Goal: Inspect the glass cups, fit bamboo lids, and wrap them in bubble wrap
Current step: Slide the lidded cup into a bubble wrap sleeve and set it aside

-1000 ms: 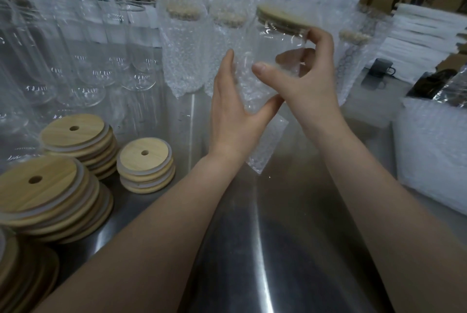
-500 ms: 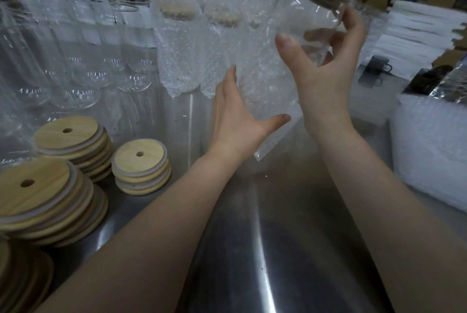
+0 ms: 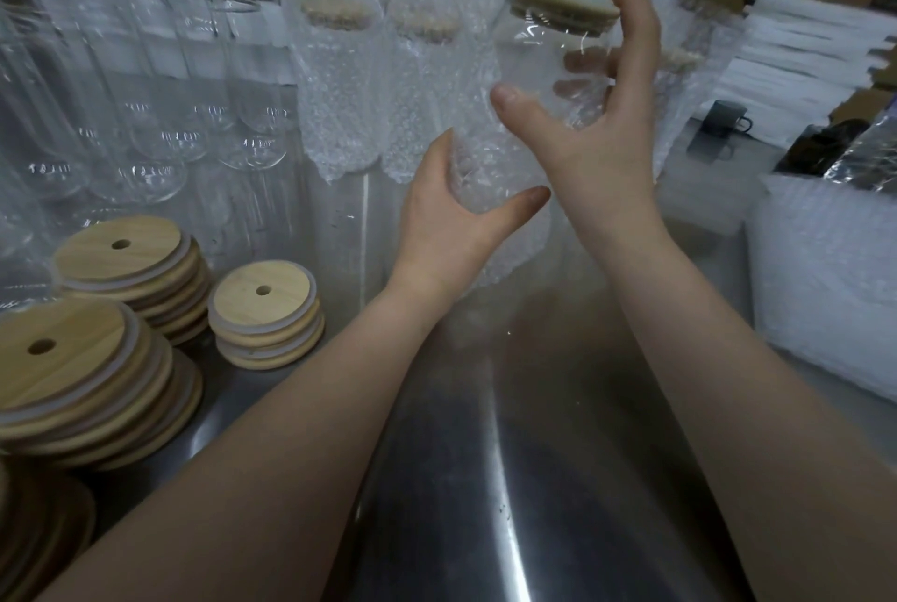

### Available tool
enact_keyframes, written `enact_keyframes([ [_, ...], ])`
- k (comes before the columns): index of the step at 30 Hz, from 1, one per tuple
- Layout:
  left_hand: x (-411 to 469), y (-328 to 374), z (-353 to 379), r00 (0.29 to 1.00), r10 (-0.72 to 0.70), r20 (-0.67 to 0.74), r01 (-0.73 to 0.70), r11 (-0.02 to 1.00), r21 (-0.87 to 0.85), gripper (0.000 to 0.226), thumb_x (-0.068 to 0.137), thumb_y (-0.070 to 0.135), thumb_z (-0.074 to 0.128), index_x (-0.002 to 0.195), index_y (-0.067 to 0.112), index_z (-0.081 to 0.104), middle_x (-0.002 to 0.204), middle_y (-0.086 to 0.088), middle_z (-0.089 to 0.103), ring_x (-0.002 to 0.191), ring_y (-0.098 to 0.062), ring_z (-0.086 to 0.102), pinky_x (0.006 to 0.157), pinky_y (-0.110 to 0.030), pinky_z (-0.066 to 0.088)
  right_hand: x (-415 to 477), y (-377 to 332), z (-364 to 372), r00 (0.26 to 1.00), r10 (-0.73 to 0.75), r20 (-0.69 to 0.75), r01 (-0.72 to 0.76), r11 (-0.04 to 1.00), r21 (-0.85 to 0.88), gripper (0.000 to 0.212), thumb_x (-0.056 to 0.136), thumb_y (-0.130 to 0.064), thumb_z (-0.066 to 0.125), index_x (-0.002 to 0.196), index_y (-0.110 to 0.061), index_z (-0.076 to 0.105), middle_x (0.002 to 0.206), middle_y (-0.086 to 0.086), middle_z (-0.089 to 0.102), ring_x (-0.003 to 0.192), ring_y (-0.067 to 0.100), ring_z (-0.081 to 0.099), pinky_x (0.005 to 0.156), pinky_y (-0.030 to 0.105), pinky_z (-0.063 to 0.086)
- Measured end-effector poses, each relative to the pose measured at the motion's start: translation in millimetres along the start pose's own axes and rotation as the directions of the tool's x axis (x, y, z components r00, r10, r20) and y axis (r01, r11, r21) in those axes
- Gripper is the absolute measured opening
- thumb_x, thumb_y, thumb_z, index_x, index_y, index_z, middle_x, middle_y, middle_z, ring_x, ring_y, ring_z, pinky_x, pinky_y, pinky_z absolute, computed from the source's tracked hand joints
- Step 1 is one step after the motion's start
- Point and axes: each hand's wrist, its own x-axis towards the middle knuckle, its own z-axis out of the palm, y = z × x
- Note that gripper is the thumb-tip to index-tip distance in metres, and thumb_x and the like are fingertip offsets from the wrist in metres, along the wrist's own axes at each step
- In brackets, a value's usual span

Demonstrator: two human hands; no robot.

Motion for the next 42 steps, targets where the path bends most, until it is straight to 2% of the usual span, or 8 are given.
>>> enact_keyframes([
  [7,2.7,-0.7,-2.7,1.000,0.009,0.025,-0.008,0.999,-0.035,0.110,0.069,0.044,0.086,0.155,0.015,0.022,0.154,0.007,0.032,0.114,0.019,0.022,0.081,0.007,0.021,0.2,-1.0,-0.2,0.996,0.046,0.070,-0.045,0.999,-0.022,0.075,0.078,-0.027,0.080,0.140,-0.018,0.038,0.136,-0.009,0.036,0.108,0.012,0.049,0.096,0.023,0.044],
  [13,2.7,2.0,-6.7,0.997,0.015,0.071,-0.009,0.997,-0.081,0.115,0.060,0.050,0.084,0.152,0.020,0.024,0.153,0.006,0.031,0.127,0.009,0.024,0.093,-0.005,0.025,1.3,-1.5,-0.2,0.991,0.083,0.104,-0.079,0.996,-0.041,0.067,0.076,-0.030,0.080,0.129,-0.024,0.040,0.131,-0.006,0.040,0.107,0.012,0.050,0.091,0.017,0.043],
  [16,3.8,4.5,-8.9,0.997,0.020,0.080,-0.012,0.994,-0.107,0.110,0.053,0.054,0.083,0.144,0.016,0.033,0.149,0.000,0.041,0.138,-0.008,0.037,0.113,-0.033,0.037,1.3,-1.0,1.6,0.987,0.105,0.121,-0.099,0.994,-0.050,0.064,0.073,-0.032,0.081,0.122,-0.030,0.039,0.128,-0.006,0.043,0.105,0.011,0.050,0.087,0.013,0.042],
  [23,7.6,7.3,-12.2,0.999,0.031,0.039,-0.024,0.983,-0.184,0.106,0.056,0.043,0.086,0.141,0.007,0.035,0.142,-0.015,0.049,0.133,-0.027,0.049,0.108,-0.049,0.044,0.4,0.8,4.8,0.968,0.152,0.198,-0.143,0.988,-0.057,0.062,0.070,-0.034,0.080,0.115,-0.035,0.038,0.122,-0.007,0.045,0.102,0.005,0.048,0.079,0.008,0.039],
  [32,8.8,7.8,-14.2,0.997,0.074,0.022,-0.065,0.962,-0.266,0.076,0.072,0.016,0.085,0.135,0.008,0.043,0.124,-0.004,0.063,0.109,-0.008,0.065,0.087,-0.022,0.053,1.1,-2.7,6.7,0.969,0.170,0.178,-0.163,0.985,-0.052,0.038,0.073,-0.035,0.065,0.107,-0.029,0.049,0.120,0.002,0.049,0.093,-0.015,0.042,0.081,0.000,0.032],
  [34,9.0,8.4,-14.9,0.997,0.075,0.031,-0.063,0.957,-0.284,0.079,0.070,0.017,0.084,0.136,0.007,0.042,0.127,-0.004,0.061,0.112,-0.008,0.063,0.092,-0.024,0.052,0.8,-2.5,6.4,0.974,0.161,0.157,-0.155,0.987,-0.052,0.032,0.075,-0.034,0.062,0.106,-0.028,0.053,0.118,0.002,0.051,0.094,-0.014,0.043,0.084,0.002,0.033],
  [38,8.3,8.7,-15.6,0.995,0.077,0.068,-0.061,0.974,-0.220,0.088,0.067,0.033,0.084,0.137,0.026,0.032,0.128,0.019,0.047,0.110,0.019,0.048,0.091,-0.008,0.043,2.7,-2.0,3.3,0.991,0.131,0.029,-0.130,0.991,-0.022,0.020,0.086,-0.030,0.057,0.101,-0.022,0.067,0.106,0.000,0.056,0.091,-0.004,0.049,0.084,0.009,0.037],
  [42,9.3,10.7,-18.2,0.991,0.086,0.107,-0.059,0.971,-0.230,0.084,0.063,0.035,0.085,0.132,0.018,0.040,0.129,0.002,0.058,0.115,-0.005,0.060,0.102,-0.028,0.049,5.5,-2.6,0.4,0.972,0.213,-0.094,-0.198,0.968,0.152,0.026,0.090,-0.024,0.050,0.097,-0.017,0.074,0.101,0.002,0.066,0.095,0.000,0.057,0.088,0.020,0.046],
])
